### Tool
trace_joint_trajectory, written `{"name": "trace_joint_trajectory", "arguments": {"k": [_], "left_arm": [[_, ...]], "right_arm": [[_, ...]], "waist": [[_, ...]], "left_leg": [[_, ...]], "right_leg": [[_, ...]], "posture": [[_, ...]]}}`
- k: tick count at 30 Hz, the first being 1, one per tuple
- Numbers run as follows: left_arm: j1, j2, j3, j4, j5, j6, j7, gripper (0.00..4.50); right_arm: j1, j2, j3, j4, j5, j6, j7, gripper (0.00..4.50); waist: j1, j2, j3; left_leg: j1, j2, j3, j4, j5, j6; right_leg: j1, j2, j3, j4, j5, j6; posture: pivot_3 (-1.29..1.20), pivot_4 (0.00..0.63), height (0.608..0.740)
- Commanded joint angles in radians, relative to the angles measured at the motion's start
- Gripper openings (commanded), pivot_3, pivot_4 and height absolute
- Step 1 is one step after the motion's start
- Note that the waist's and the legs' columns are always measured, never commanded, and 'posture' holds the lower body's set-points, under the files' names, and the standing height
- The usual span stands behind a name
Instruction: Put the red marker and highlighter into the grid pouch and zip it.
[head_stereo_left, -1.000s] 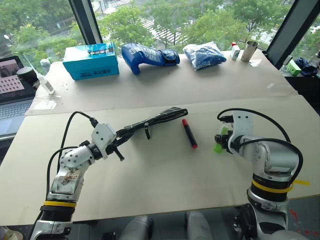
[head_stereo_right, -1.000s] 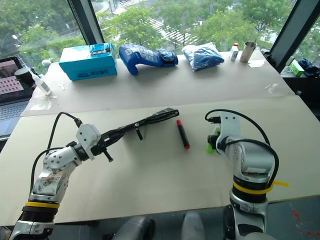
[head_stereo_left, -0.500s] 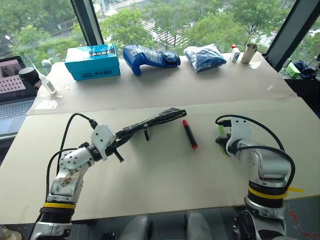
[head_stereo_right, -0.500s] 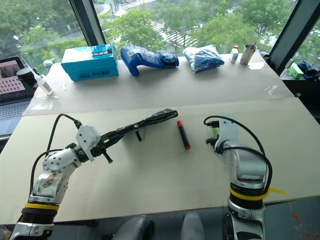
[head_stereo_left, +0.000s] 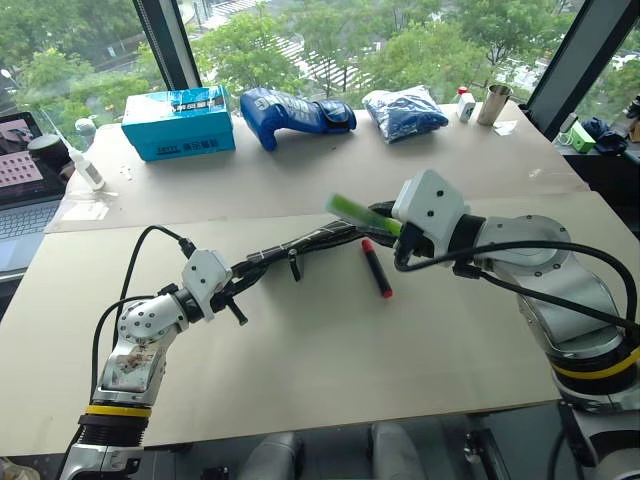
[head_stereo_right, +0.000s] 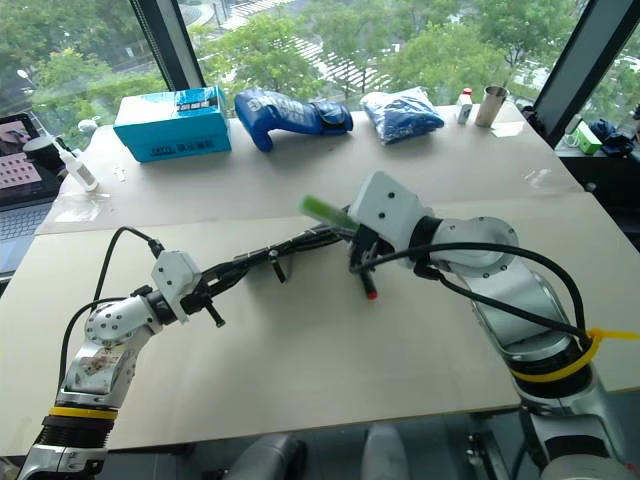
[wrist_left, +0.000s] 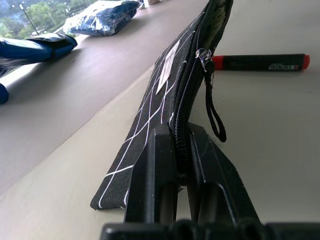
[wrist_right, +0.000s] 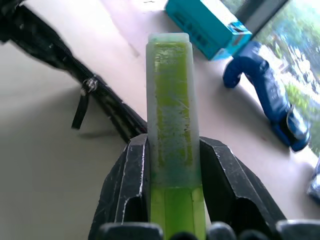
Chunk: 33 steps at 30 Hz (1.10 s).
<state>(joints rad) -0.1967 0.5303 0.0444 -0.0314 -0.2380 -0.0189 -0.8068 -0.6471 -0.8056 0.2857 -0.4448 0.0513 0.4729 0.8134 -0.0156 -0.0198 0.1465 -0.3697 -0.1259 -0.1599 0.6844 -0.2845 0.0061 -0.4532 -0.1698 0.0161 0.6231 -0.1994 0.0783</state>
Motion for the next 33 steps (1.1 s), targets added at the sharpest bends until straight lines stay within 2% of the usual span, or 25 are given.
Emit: {"name": "trace_joint_trajectory", "arguments": {"k": [1,8,14,24,33], "left_arm": [[-0.002,0.01,0.013,-0.047,-0.01,-0.014,-0.001,0.0],[0.02,0.005,0.005,-0.079,-0.004,-0.012,0.009,0.0],[0.024,0.007,0.007,-0.088,-0.005,-0.007,0.015,0.0],[0.007,-0.007,0.015,-0.086,-0.028,0.014,0.027,0.0],[0.002,-0.014,0.011,-0.084,-0.025,0.012,0.028,0.0]], "right_arm": [[-0.043,-0.008,0.032,0.047,-0.083,-0.17,0.038,1.03],[-0.103,-0.006,0.099,0.227,-0.27,-0.378,0.042,1.03],[-0.11,0.008,0.097,0.286,-0.344,-0.472,0.057,1.03],[-0.072,-0.002,0.02,0.274,-0.284,-0.509,0.108,1.03],[-0.068,-0.002,0.03,0.32,-0.357,-0.526,0.109,1.03]], "waist": [[0.001,0.0,0.0],[0.001,0.0,0.0],[0.002,0.0,0.0],[0.002,0.0,0.0],[0.001,0.0,0.0]], "left_leg": [[0.0,0.0,0.001,0.0,0.0,0.0],[0.0,0.002,0.001,0.0,0.0,-0.001],[0.0,0.002,0.001,0.0,0.0,-0.001],[0.0,0.002,0.001,0.0,0.0,-0.001],[0.0,0.002,0.001,0.0,0.0,-0.001]], "right_leg": [[0.0,0.0,0.0,0.0,0.0,0.0],[-0.001,0.002,0.001,0.001,0.001,-0.001],[-0.001,0.002,0.001,0.001,0.001,-0.001],[-0.001,0.002,0.001,0.001,0.001,-0.002],[-0.002,0.002,0.001,0.001,0.001,-0.002]], "posture": [[0.0,0.15,0.74],[0.0,0.15,0.74],[0.0,0.15,0.74],[0.0,0.15,0.74],[0.0,0.15,0.74]]}}
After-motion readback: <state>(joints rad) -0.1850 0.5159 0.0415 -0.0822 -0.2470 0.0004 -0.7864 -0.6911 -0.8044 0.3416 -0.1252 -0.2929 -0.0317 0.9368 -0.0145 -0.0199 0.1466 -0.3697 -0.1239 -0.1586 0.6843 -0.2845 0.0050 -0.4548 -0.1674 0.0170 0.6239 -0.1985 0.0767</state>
